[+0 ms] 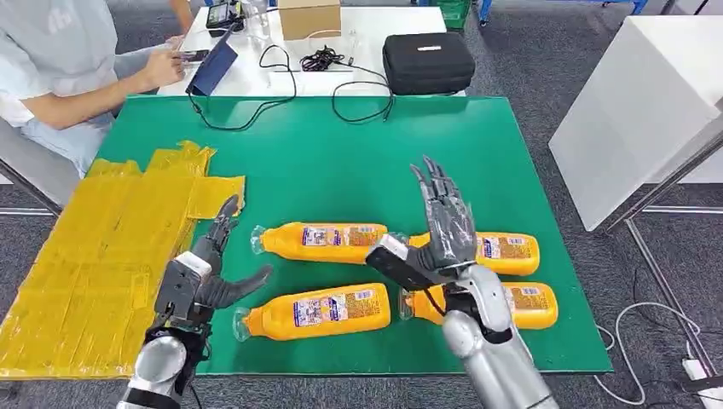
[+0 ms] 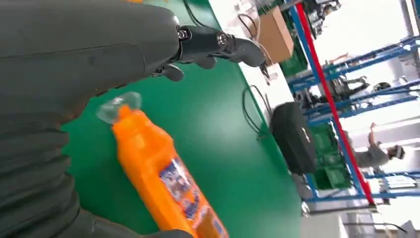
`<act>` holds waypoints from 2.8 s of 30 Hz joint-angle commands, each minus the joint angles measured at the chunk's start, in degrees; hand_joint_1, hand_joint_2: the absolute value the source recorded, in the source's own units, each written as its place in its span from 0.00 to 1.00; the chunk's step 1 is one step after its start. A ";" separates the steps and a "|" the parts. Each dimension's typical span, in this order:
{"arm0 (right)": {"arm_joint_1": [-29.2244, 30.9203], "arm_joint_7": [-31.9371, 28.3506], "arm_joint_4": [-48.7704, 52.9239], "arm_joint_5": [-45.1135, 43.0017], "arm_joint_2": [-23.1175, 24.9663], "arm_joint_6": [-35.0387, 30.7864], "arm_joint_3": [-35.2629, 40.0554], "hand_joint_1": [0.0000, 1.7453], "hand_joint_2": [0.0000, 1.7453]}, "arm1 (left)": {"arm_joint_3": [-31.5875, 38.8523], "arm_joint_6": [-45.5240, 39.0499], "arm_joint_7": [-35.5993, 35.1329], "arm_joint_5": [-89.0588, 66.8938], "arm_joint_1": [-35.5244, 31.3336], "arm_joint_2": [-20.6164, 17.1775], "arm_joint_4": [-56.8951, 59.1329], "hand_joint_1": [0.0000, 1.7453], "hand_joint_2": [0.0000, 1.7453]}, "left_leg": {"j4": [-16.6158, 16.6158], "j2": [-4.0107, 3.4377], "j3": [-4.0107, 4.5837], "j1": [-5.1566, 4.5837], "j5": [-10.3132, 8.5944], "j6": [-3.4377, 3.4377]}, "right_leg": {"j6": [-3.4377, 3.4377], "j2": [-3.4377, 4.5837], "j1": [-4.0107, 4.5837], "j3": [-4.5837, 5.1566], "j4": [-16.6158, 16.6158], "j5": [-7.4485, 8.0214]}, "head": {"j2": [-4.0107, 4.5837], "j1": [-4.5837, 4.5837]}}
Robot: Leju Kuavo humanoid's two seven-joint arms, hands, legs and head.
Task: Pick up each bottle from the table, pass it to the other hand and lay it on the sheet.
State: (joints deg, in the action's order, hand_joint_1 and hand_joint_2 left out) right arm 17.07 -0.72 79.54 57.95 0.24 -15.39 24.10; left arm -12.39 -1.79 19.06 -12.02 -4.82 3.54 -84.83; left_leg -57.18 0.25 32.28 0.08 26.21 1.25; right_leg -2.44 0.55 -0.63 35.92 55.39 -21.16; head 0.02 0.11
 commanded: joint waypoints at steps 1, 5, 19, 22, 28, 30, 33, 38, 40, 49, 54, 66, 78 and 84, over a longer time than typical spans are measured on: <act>15.24 0.79 -19.54 2.68 0.82 5.06 10.37 0.00 1.00 | -0.91 1.92 0.15 1.53 -6.27 1.18 7.92 0.00 1.00 | 0.02 -0.13 -0.26 0.04 0.10 -0.06 | 0.08 0.09 0.05 -0.22 -0.01 -0.05 | 0.00 -0.02; 19.10 -2.04 -26.85 0.88 1.66 9.95 14.22 0.00 1.00 | -1.53 2.61 0.38 2.02 -8.03 1.49 9.90 0.00 1.00 | 0.03 -0.17 -0.35 0.04 0.10 -0.06 | 0.07 0.11 0.05 -0.30 0.00 -0.05 | 0.00 -0.02; 20.44 -3.59 -30.08 -1.07 2.10 12.61 15.97 0.00 1.00 | -1.94 2.80 0.63 2.42 -8.55 1.41 10.60 0.00 1.00 | 0.03 0.03 -0.20 0.01 0.06 -0.05 | 0.05 -0.05 0.02 -0.20 0.02 -0.07 | 0.00 -0.02; 21.23 -4.16 -32.09 -1.94 2.59 13.66 16.95 0.00 1.00 | -2.12 2.91 0.70 2.69 -9.05 1.49 11.20 0.00 1.00 | 0.02 0.02 -0.28 0.02 0.10 -0.06 | 0.07 -0.06 0.03 -0.28 0.02 -0.10 | 0.00 -0.02; 24.95 -4.00 -45.96 -4.91 6.29 13.79 20.52 0.00 1.00 | -2.92 2.53 1.29 4.50 -10.59 2.00 13.21 0.00 1.00 | 0.03 0.06 -0.16 0.01 0.04 -0.04 | 0.04 -0.08 0.01 -0.15 0.03 -0.06 | 0.00 -0.02; 24.95 -4.00 -45.96 -4.91 6.29 13.79 20.52 0.00 1.00 | -2.92 2.53 1.29 4.50 -10.59 2.00 13.21 0.00 1.00 | -0.01 0.04 -0.24 0.04 0.10 -0.06 | 0.06 -0.07 0.05 -0.23 0.05 -0.11 | 0.00 -0.02; 24.95 -4.00 -45.96 -4.91 6.29 13.79 20.52 0.00 1.00 | -2.92 2.53 1.29 4.50 -10.59 2.00 13.21 0.00 1.00 | 0.02 0.08 -0.09 0.00 0.02 -0.03 | 0.03 -0.09 0.01 -0.10 0.04 -0.05 | 0.00 -0.02; 25.32 -3.19 -47.18 -5.21 6.47 14.37 20.67 0.00 1.00 | -2.78 2.46 1.37 5.23 -10.54 2.04 13.18 0.00 1.00 | 0.00 0.07 -0.17 0.03 0.07 -0.06 | 0.06 -0.10 0.04 -0.18 0.04 -0.09 | 0.00 -0.02; 25.76 -2.99 -49.24 -5.78 6.83 14.07 20.58 0.00 1.00 | -2.31 2.34 1.65 6.73 -10.56 2.38 13.20 0.00 1.00 | -0.01 0.07 -0.24 0.02 0.09 -0.07 | 0.08 -0.11 0.04 -0.24 0.07 -0.12 | 0.00 -0.02; 26.38 0.39 -56.11 -3.31 8.63 10.90 21.29 0.00 1.00 | 2.45 1.15 4.26 17.12 -9.22 4.06 8.44 0.00 1.00 | -0.01 0.00 -0.12 0.03 0.07 -0.05 | 0.05 -0.03 0.03 -0.11 0.06 -0.07 | 0.00 -0.02; 26.84 3.23 -59.83 -0.81 8.89 9.47 21.03 0.00 1.00 | 1.78 2.76 5.13 18.97 -9.09 4.40 7.51 0.00 1.00 | 0.01 0.05 -0.10 0.01 0.04 -0.03 | 0.03 -0.06 0.01 -0.10 0.04 -0.06 | 0.00 -0.02; 28.52 4.90 -63.18 1.43 8.79 12.32 20.02 0.00 1.00 | -0.77 4.15 6.32 20.38 -10.18 4.66 8.67 0.00 1.00 | -0.05 0.16 -0.24 0.04 0.10 -0.08 | 0.09 -0.21 0.06 -0.27 0.07 -0.15 | 0.00 -0.02; 28.16 6.58 -63.22 5.44 8.55 9.99 21.20 0.66 1.00 | -0.73 4.45 6.86 21.16 -9.96 5.08 8.88 0.00 1.00 | -0.01 0.14 -0.18 0.03 0.04 -0.05 | 0.06 -0.19 0.05 -0.20 0.02 -0.09 | 0.00 -0.02; 27.50 7.05 -62.76 6.87 8.24 5.32 19.79 0.89 1.00 | -0.93 4.35 6.87 21.14 -9.74 5.22 8.94 0.00 1.00 | 0.01 0.15 -0.22 0.03 0.06 -0.06 | 0.06 -0.20 0.05 -0.23 0.02 -0.11 | 0.00 -0.02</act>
State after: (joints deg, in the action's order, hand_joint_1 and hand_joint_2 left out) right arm 43.53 5.77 20.35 63.65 9.09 -6.54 42.95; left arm -12.44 2.54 25.99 8.81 -12.90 8.79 -78.25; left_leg -57.20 0.29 32.27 0.07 26.21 1.25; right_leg -2.44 0.53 -0.63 35.93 55.43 -21.16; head 0.02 0.09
